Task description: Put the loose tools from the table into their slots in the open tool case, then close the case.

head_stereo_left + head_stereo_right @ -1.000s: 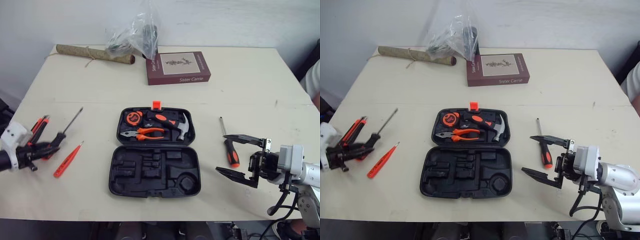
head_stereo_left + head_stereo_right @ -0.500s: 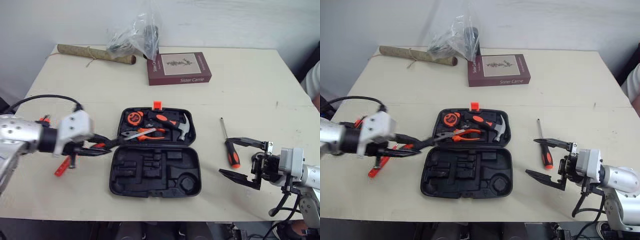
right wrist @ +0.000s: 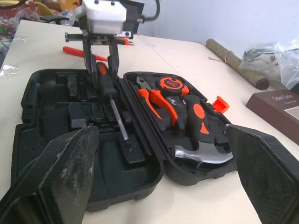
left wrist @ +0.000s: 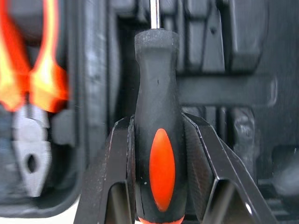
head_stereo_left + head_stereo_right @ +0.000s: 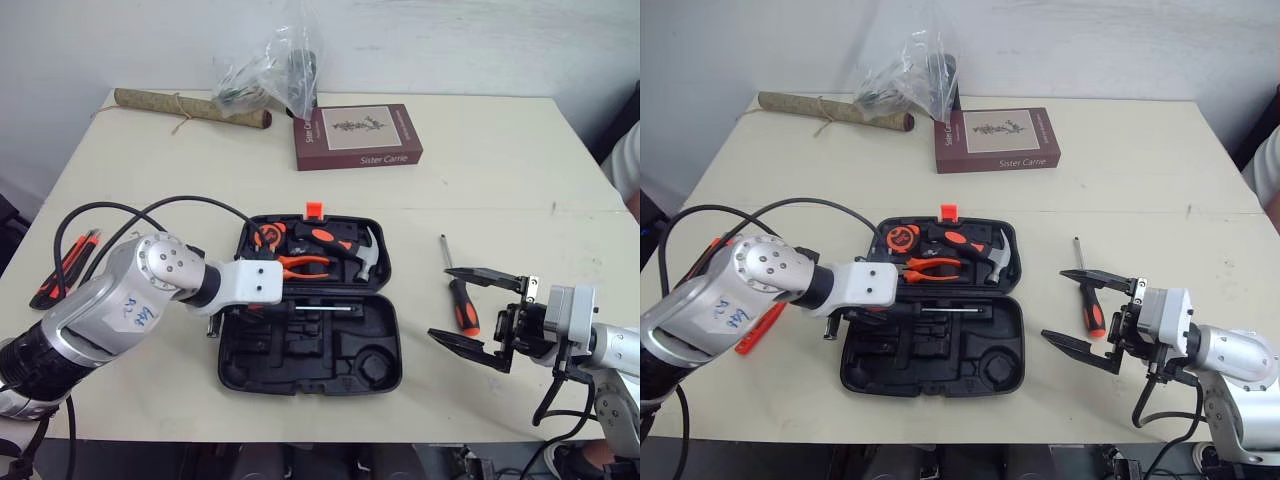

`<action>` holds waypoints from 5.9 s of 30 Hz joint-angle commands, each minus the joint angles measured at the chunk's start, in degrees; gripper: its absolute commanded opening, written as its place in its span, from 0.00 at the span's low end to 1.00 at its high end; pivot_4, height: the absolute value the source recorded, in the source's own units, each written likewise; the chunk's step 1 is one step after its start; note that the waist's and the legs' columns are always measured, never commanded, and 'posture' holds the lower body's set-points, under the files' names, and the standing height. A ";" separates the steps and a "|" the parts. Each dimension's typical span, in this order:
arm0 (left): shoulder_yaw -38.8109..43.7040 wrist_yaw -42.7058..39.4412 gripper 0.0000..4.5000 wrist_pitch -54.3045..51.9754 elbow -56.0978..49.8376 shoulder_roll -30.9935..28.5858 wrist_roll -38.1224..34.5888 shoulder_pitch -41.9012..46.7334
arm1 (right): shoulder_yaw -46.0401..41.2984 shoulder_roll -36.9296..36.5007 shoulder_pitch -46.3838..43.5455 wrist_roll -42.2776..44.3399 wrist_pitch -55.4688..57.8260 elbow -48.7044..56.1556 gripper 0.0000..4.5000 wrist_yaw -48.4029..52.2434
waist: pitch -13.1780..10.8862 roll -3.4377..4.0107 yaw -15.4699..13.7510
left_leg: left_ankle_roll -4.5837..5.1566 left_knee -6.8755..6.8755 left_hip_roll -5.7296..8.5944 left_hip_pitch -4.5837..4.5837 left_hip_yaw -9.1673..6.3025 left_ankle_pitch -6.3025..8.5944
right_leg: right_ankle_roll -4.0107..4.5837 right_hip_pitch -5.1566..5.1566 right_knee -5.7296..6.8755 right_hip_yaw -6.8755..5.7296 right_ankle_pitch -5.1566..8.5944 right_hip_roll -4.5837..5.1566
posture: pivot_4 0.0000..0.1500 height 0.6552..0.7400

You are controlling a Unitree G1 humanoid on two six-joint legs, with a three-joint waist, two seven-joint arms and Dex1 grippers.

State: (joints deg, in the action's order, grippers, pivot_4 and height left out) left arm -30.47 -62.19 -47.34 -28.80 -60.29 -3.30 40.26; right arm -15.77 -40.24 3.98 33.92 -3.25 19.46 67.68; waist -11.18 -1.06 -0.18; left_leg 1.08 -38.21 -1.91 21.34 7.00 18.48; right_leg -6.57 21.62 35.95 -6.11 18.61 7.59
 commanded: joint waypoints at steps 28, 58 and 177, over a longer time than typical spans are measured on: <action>-2.63 -1.83 0.17 2.85 6.54 8.29 10.84 4.78 | 1.79 -0.98 -2.87 0.41 4.85 5.77 1.00 -3.66 | 0.00 0.00 -1.23 | 0.12 -0.42 0.01 0.13 -0.10 0.01 | -0.01 -0.02 0.05 -0.05 -0.01 0.05 | 1.00 1.00; 24.72 10.94 0.02 3.22 8.20 24.79 -9.26 -16.74 | 1.37 -0.69 -0.76 0.26 4.91 6.02 1.00 -4.37 | 0.00 0.02 -1.20 | 0.29 -0.78 -0.02 0.27 -0.20 0.12 | -0.12 -0.07 0.11 -0.04 -0.07 0.16 | 1.00 1.00; 42.56 3.18 1.00 31.17 -0.24 17.44 -36.65 -38.33 | -0.66 5.67 -5.38 4.30 58.38 15.76 0.24 -66.21 | 1.13 0.78 0.29 | 0.23 0.15 0.14 0.14 -0.07 0.29 | -0.08 -0.02 -0.56 0.13 -0.03 0.52 | 1.00 1.00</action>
State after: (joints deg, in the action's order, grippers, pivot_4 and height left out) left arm 10.47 -59.11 -16.39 -28.41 -43.13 -38.22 1.33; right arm -14.69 -34.28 -0.07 40.58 61.17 33.44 -0.73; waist -10.04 -0.28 0.11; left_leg 1.31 -38.06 -1.76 21.49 6.93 18.77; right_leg -6.64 21.61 35.38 -5.98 18.58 8.11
